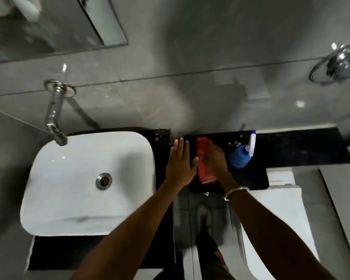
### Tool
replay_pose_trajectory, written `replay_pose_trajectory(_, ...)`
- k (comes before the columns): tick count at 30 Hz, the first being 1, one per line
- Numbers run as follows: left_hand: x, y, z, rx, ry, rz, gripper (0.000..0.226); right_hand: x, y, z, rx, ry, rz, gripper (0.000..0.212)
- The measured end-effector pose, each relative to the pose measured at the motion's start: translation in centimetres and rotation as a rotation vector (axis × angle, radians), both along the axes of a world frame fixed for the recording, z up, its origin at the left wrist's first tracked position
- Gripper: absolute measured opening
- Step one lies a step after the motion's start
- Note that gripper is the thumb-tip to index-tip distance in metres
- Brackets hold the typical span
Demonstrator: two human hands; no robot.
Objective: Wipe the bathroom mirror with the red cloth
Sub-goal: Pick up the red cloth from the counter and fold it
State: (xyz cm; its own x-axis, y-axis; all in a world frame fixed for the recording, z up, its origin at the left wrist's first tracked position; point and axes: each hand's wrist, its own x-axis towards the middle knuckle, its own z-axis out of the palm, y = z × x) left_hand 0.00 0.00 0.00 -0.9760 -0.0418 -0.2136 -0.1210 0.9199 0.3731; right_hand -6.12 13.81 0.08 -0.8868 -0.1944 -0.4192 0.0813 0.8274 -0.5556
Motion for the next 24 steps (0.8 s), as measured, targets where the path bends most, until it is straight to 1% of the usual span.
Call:
replay_pose_trajectory(2, -0.5, 0.8, -2.8, -0.043, -0.080, 0.001, 0.073, -0.2, 0.1, -2.7, 0.005, -0.134, -0.204, 0.072)
replay_pose_trajectory(4, -0.5, 1.2, -5.3, -0.102, -0.133, -0.016, 0.072, 0.2, -0.2, -4.7, 0.066, -0.230, -0.311, 0.085)
replay_pose_trajectory(6, -0.6, 1.4, -6.6, -0.124, -0.146, -0.030, 0.071, 0.5, -1.1, -6.1, 0.130, -0.264, -0.368, 0.085)
replay_pose_trajectory(8, -0.9, 1.4, -7.5, -0.097, -0.151, -0.021, 0.070, 0.5, -1.5, -7.3, 0.153, -0.264, -0.423, 0.084)
replay_pose_trajectory(9, -1.0, 1.4, -7.7, -0.075, -0.162, -0.009, 0.069, 0.4, -1.5, -7.7, 0.114, -0.285, -0.463, 0.082)
replay_pose_trajectory(11, -1.2, 1.3, -7.5, 0.023, -0.208, 0.040, 0.069, -0.2, -1.4, -8.2, -0.051, -0.351, -0.540, 0.073)
replay_pose_trajectory(13, -1.5, 1.1, -6.5, 0.217, -0.255, 0.153, 0.068, -0.7, -1.2, -7.8, -0.215, -0.438, -0.567, 0.062)
replay_pose_trajectory(14, -1.8, 0.9, -5.7, 0.357, -0.282, 0.227, 0.068, -0.9, -1.2, -7.2, -0.269, -0.465, -0.571, 0.057)
replay_pose_trajectory(15, -2.1, 0.8, -4.6, 0.509, -0.291, 0.299, 0.066, -1.1, -1.3, -6.2, -0.305, -0.463, -0.566, 0.053)
replay_pose_trajectory(17, -2.6, 0.1, -1.8, 0.823, -0.260, 0.428, 0.060, -1.4, -2.2, -2.9, -0.307, -0.358, -0.502, 0.048)
replay_pose_trajectory(19, -2.7, -0.8, 1.2, 1.176, -0.254, 0.501, 0.055, -1.1, -3.7, 2.1, -0.291, -0.201, -0.352, 0.044)
replay_pose_trajectory(21, -2.3, -2.0, 4.3, 1.500, -0.279, 0.616, 0.056, 0.1, -5.7, 7.7, -0.302, -0.033, -0.114, 0.040)
replay_pose_trajectory(22, -1.8, -2.7, 6.1, 1.610, -0.272, 0.685, 0.060, 1.2, -6.6, 10.2, -0.304, 0.041, 0.008, 0.040)
replay_pose_trajectory(24, -0.9, -4.0, 9.7, 1.817, -0.171, 0.764, 0.065, 2.7, -8.4, 15.4, -0.282, 0.165, 0.204, 0.044)
